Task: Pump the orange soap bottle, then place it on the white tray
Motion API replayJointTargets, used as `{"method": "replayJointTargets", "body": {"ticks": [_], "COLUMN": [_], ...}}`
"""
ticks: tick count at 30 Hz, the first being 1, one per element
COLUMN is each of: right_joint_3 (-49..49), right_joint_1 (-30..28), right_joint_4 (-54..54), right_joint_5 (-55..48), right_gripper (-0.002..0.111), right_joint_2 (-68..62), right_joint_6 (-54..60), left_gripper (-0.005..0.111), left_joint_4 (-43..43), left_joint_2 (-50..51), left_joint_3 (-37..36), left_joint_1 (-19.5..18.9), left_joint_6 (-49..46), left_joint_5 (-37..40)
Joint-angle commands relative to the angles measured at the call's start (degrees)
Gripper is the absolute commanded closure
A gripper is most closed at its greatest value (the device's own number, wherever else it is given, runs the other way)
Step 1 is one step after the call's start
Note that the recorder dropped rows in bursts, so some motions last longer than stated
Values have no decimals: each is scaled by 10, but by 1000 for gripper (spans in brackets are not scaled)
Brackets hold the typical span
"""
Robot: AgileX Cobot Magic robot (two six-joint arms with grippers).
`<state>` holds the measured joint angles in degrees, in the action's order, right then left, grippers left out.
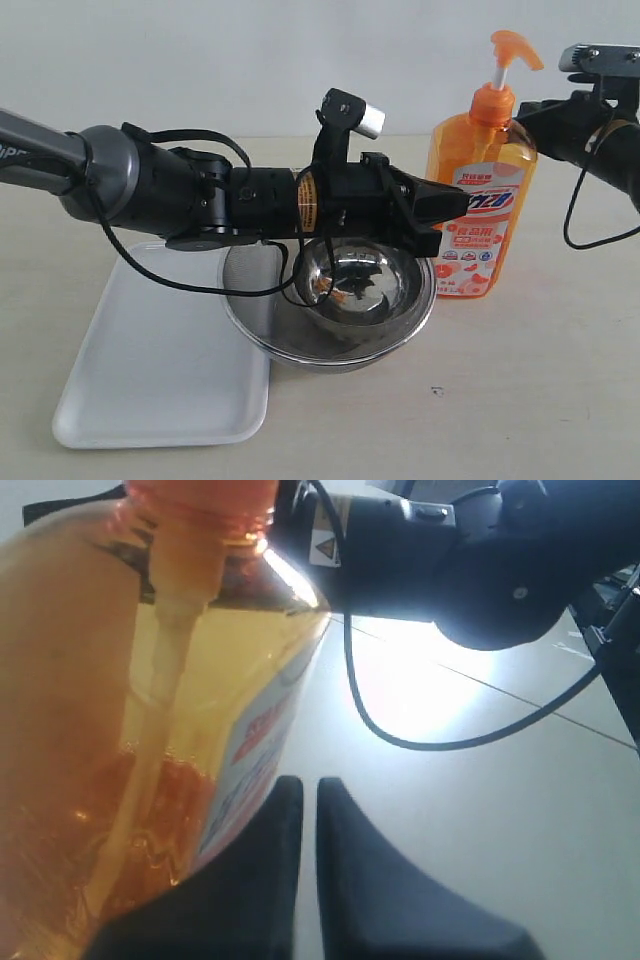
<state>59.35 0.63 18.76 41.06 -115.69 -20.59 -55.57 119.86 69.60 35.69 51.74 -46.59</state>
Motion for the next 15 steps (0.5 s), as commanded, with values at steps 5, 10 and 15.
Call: {"method": "replayJointTargets", "body": {"ticks": [5,10,15], "right_joint_3": [4,0,-11], "right_joint_1": [6,6,6], "right_joint_4": [7,32,45], "right_joint_5": [-28,-39,-53], "right_gripper": [108,108,108], "right_joint_2": [-4,-1,17], "right_joint_6": [5,-7,-15], "left_gripper": [102,102,102], "left_joint_4": [13,44,67], "left_joint_2": [-1,-1,5], "left_joint_3": [4,4,5], "left_joint_1": [2,2,2], "left_joint_6": [-13,-40,-59], "left_joint_5": [49,58,58]}}
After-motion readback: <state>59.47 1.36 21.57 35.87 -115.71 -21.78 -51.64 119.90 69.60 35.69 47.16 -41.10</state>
